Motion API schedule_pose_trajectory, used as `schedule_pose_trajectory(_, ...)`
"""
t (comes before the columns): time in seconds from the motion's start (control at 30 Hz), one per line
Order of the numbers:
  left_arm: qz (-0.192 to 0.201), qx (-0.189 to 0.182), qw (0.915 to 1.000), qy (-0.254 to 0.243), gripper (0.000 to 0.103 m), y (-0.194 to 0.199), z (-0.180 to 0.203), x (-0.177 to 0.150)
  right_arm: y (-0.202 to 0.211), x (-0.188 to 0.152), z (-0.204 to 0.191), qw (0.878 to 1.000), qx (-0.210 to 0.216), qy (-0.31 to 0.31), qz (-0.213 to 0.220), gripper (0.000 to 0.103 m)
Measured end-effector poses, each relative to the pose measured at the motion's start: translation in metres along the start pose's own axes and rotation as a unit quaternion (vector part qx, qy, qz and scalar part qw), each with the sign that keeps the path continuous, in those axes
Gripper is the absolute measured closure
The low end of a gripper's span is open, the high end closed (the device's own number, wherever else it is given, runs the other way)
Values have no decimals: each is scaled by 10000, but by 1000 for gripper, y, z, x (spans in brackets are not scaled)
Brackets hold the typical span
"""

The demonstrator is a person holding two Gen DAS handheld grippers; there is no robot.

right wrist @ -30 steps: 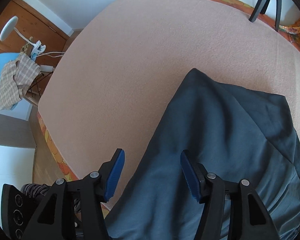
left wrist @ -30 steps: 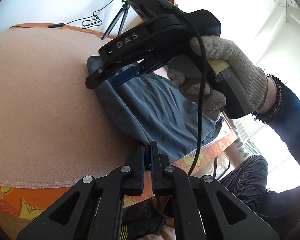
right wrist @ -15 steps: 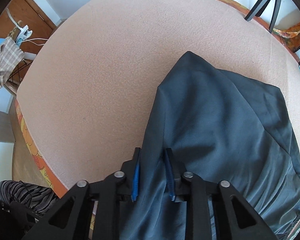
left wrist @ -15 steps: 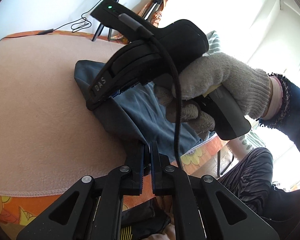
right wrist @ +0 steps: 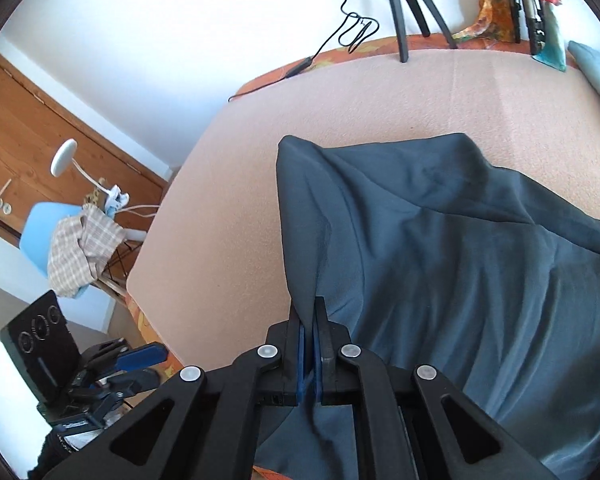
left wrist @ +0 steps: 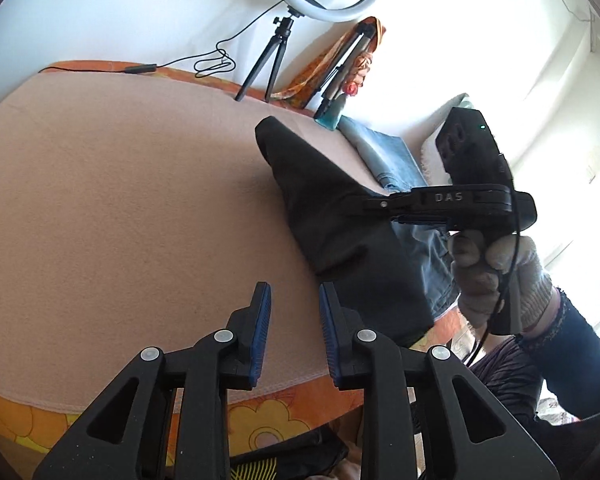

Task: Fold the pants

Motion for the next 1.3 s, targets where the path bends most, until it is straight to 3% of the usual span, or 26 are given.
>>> schedule_pose_trajectory(0.1,-228,-61,9997,2,80,-26,11,4,15,7,9,9997,109,-131,159,102)
schedule_pose_trajectory(0.33,-424,-329,9972,-511,80,-65,62,11,63,5,52,9974,67,-458,549,102)
schedule_pose_trajectory(0.53,-771,-677,9909,-869,80,-92,101,-2,94,-15,126,9927,-481,-910,624,102)
schedule_pose_trajectory(0.73,-1161,-683,9848,-1095,80,-108,118,-26,103,-29,174,9861,-882,-1268,616,102)
schedule_pose_trajectory(0.83,-1293,-752,9838,-989,72,-114,117,-33,108,-28,177,9860,-892,-1239,670,102)
schedule_pose_trajectory(1.03,-1450,-785,9809,-1035,72,-119,117,-43,109,-28,184,9831,-1200,-1199,683,102)
schedule_pose_trajectory(1.13,-1306,-658,9791,-1413,72,-110,120,-43,112,-27,186,9811,-1449,-1056,725,102)
schedule_pose_trajectory(1.23,-1078,-228,9688,-2221,72,-104,126,-49,110,-28,185,9821,-1445,-1006,663,101)
schedule_pose_trajectory(1.3,-1081,-232,9662,-2329,72,-104,127,-52,105,-29,184,9828,-1518,-916,512,94)
Point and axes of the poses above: each gripper's, at about its wrist camera, not at the fingertips, and y roughly against the way its jaws point, z to its right, x to its top, the point moved 5 cm from there along -y, roughly the way its jaws point, and after that the axes turned 1 degree about z, right-handed, at the moved point
